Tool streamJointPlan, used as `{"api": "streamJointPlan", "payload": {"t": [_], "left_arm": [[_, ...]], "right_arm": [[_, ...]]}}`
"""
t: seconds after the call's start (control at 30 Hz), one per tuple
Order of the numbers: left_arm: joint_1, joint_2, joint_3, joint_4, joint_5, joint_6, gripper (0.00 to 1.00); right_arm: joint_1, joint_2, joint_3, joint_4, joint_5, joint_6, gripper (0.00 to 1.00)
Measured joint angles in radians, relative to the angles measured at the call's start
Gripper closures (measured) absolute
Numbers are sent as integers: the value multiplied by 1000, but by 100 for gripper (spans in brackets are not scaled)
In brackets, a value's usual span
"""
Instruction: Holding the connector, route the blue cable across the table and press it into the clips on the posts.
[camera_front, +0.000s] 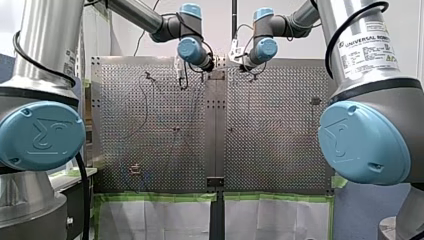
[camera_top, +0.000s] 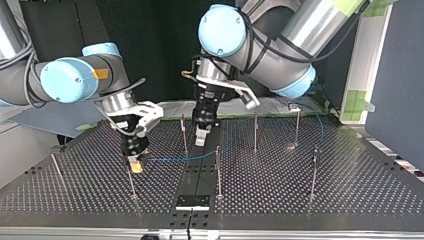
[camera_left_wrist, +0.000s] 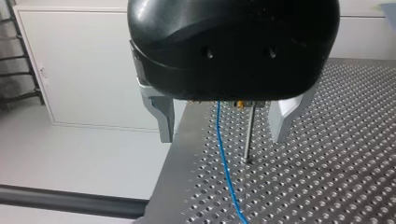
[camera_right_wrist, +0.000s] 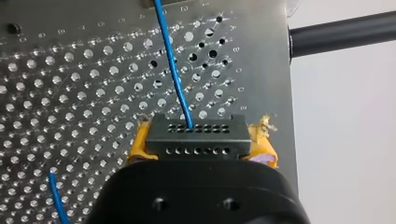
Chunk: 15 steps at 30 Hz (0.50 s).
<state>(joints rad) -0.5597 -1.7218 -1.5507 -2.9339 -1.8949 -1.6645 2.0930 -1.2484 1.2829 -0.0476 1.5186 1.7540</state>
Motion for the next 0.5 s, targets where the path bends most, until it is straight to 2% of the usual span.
{"api": "streamJointPlan", "payload": {"t": [0.23,0.5], "left_arm": [[13,-64,64,-16,-2,-13,0],[11,-130,131,-19,-5,-16,0]], "right_arm": [[-1,0,3,2,2,-2,100],[-3,0,3,2,2,-3,100]]}}
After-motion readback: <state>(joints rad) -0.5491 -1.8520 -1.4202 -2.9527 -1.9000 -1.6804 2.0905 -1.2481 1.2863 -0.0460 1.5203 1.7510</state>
